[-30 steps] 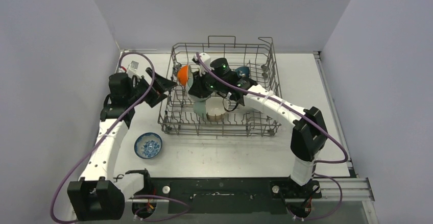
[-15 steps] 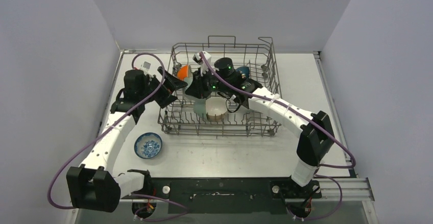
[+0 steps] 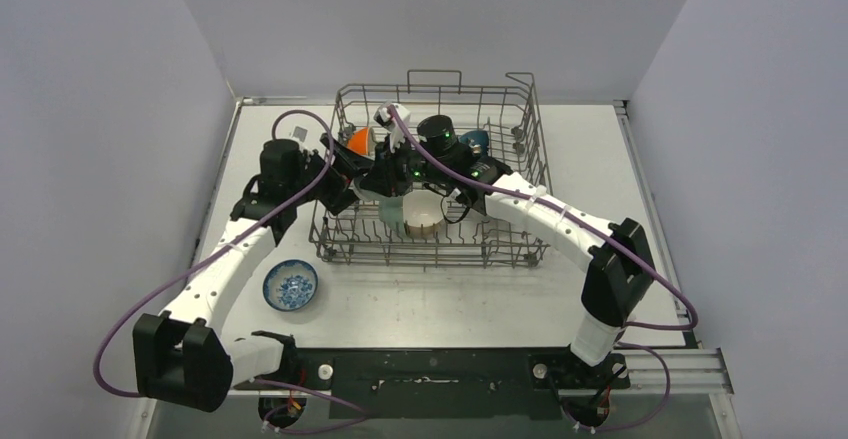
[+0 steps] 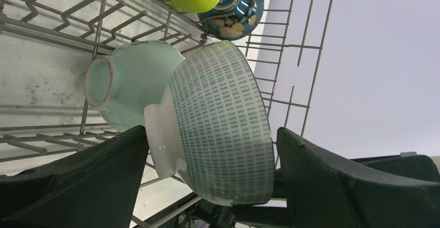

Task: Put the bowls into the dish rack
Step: Adjust the bowl in the dish rack.

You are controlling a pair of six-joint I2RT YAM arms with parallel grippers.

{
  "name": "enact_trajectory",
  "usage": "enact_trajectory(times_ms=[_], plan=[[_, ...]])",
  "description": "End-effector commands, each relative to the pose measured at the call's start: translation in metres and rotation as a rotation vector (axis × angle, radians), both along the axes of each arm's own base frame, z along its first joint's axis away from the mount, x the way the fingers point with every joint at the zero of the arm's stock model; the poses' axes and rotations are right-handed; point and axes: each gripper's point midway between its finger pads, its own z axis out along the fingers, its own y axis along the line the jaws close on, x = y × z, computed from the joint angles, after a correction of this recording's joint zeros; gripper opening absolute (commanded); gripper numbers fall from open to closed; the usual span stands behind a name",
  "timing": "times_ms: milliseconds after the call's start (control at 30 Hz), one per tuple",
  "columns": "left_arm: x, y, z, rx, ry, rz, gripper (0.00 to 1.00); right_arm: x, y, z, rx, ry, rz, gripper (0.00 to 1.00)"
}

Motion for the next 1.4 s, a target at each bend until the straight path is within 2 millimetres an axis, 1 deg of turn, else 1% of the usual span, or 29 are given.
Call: enact_trajectory(times_ms=[0,100,167,233,333,400,433,467,500,567,600,667,700,800,833,967,1100,1167,1300,1367], plan=[[0.005,-0.006,0.003,-0.033,-0.030,0.012,0.88,-0.007,0.002,0.067,0.147,-0.148,0.025,0.05],[0.007,-0.006,0.010,-0.053,-0.059,0.022,0.79,-0.007,0.001,0.066,0.142,-0.149,0.022,0.05],[0.008,-0.006,0.015,-0.067,-0.083,0.026,0.70,-0.007,0.000,0.067,0.142,-0.150,0.020,0.05],[0.008,-0.007,0.017,-0.084,-0.098,0.028,0.66,-0.007,0.000,0.067,0.144,-0.151,0.017,0.05],[0.008,-0.010,0.018,-0.102,-0.103,0.014,0.52,-0.008,-0.001,0.069,0.148,-0.152,0.017,0.05],[0.007,-0.012,0.017,-0.117,-0.105,0.006,0.46,-0.008,-0.001,0.068,0.148,-0.152,0.016,0.05],[0.007,-0.012,0.016,-0.119,-0.100,0.005,0.42,-0.008,-0.002,0.069,0.147,-0.153,0.015,0.07],[0.007,-0.012,0.015,-0.119,-0.100,0.007,0.40,-0.007,-0.002,0.068,0.145,-0.152,0.010,0.12],[0.008,-0.012,0.021,-0.123,-0.127,0.007,0.38,-0.006,-0.004,0.067,0.143,-0.151,0.004,0.20],[0.010,-0.010,0.025,-0.113,-0.152,0.015,0.34,-0.003,-0.007,0.066,0.142,-0.145,-0.011,0.34],[0.011,-0.007,0.026,-0.102,-0.160,0.023,0.32,0.000,-0.009,0.064,0.145,-0.138,-0.019,0.37],[0.013,-0.004,0.028,-0.067,-0.191,0.028,0.24,0.002,-0.014,0.060,0.155,-0.111,-0.015,0.47],[0.012,-0.001,0.025,-0.044,-0.183,0.033,0.21,0.004,-0.017,0.061,0.172,-0.102,-0.015,0.51],[0.014,0.009,0.019,0.018,-0.175,0.046,0.20,0.008,-0.026,0.058,0.214,-0.062,-0.012,0.62],[0.014,0.013,0.017,0.034,-0.176,0.051,0.19,0.010,-0.030,0.054,0.221,-0.046,-0.017,0.66],[0.016,0.031,0.010,0.115,-0.175,0.084,0.18,0.016,-0.045,0.053,0.256,-0.012,-0.034,0.79],[0.015,0.048,0.009,0.260,-0.201,0.083,0.17,0.022,-0.060,0.053,0.268,0.002,-0.066,0.89],[0.015,0.053,0.011,0.328,-0.220,0.069,0.17,0.026,-0.067,0.051,0.273,0.015,-0.083,0.92],[0.014,0.063,0.011,0.466,-0.255,0.027,0.15,0.034,-0.082,0.047,0.294,0.049,-0.113,0.94],[0.013,0.067,0.011,0.533,-0.270,0.014,0.15,0.038,-0.090,0.041,0.303,0.078,-0.130,0.94]])
